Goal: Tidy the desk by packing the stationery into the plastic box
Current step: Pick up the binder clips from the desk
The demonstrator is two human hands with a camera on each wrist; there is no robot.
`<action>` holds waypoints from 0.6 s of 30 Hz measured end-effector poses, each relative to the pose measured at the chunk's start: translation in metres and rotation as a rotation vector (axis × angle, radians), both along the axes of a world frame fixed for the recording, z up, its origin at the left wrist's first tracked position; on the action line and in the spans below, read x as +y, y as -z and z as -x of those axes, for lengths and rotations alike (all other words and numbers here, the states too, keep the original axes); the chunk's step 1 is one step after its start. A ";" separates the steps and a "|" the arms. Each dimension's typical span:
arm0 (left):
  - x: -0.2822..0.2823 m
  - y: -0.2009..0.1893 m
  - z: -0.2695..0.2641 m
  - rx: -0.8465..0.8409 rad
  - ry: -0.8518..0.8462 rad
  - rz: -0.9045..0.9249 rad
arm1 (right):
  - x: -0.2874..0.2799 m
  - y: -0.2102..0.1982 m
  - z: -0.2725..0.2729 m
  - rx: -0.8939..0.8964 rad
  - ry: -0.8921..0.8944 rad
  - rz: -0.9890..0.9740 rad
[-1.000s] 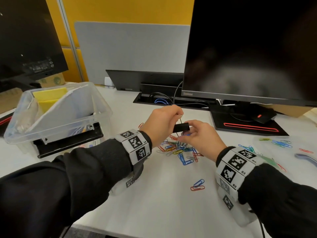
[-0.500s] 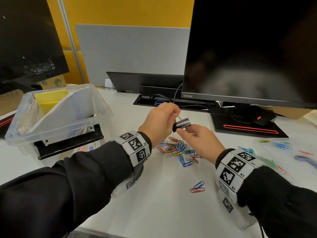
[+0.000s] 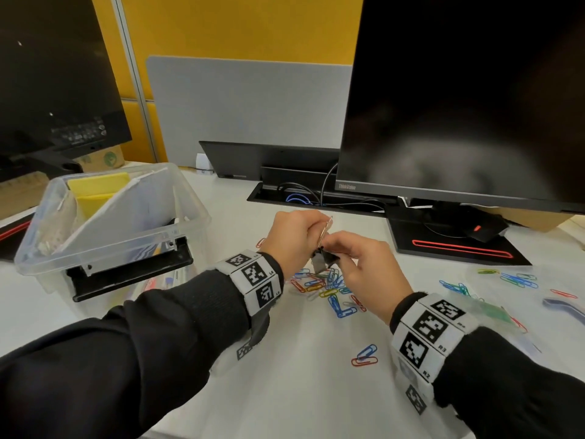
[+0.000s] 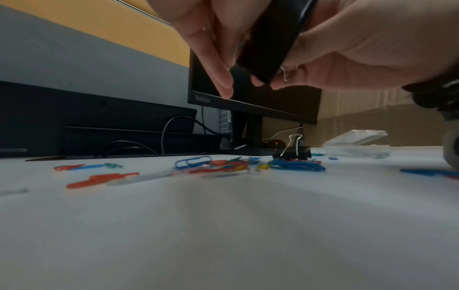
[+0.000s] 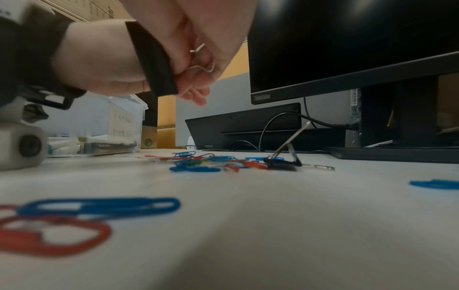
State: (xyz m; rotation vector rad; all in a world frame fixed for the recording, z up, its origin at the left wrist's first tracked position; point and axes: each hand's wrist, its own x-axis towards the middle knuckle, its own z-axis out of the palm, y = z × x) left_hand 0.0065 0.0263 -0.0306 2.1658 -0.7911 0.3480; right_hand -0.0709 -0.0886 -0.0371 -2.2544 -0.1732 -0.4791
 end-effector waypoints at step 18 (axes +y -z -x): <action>0.011 0.004 0.019 0.130 0.190 -0.271 | -0.004 0.003 -0.005 0.067 0.180 0.085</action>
